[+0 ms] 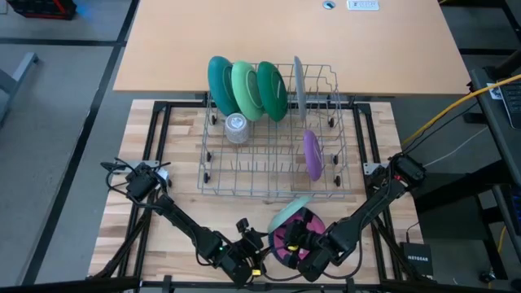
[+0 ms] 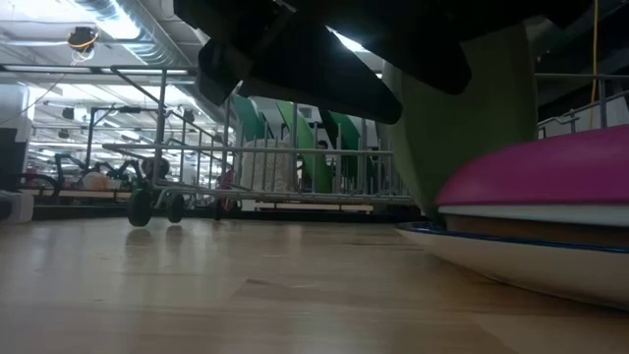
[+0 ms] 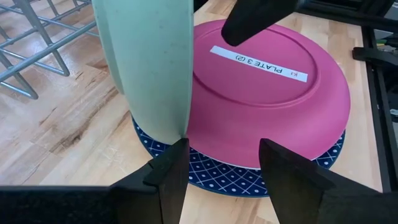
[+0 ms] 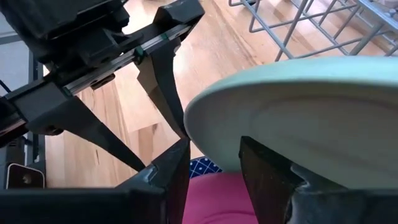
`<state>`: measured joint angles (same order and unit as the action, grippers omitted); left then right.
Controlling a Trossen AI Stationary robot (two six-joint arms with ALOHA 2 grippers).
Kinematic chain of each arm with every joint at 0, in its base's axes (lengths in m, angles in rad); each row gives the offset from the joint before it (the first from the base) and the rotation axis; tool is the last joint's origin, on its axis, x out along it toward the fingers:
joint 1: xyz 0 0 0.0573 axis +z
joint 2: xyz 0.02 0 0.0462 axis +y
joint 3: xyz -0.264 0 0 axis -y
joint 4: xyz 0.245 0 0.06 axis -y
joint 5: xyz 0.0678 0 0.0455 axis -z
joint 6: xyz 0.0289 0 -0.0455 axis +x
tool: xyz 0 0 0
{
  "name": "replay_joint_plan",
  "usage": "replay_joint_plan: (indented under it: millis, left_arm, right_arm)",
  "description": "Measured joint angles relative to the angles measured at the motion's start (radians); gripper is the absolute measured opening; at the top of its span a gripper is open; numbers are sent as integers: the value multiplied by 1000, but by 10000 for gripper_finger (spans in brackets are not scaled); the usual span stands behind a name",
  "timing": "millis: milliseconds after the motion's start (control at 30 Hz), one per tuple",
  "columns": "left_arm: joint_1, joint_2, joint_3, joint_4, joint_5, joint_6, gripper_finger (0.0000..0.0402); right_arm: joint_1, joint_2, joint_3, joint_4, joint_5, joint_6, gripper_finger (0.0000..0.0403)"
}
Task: Sort dishes
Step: Put the light blue plate in the dish rack
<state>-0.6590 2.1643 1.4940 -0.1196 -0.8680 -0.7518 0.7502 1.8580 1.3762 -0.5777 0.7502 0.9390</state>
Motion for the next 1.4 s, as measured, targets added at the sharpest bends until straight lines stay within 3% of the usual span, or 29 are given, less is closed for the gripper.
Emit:
replay_joint_plan:
  millis: [567,733,1000,1167,1400]
  left_arm:
    - [0,0,0,-6,0,-8,182]
    - [-7,0,0,-88,1,-116,182]
    - [-40,0,0,-295,-28,-470,182]
    - [-33,0,0,-252,-99,-465,182]
    - [6,0,0,-204,-111,-446,182]
  right_arm:
    - [0,0,0,-26,2,-1,144]
    - [0,0,-1,-31,1,-1,144]
    - [2,0,-1,-33,1,-1,144]
    - [2,0,-1,-32,1,-1,144]
    - [2,0,-1,-32,0,-1,144]
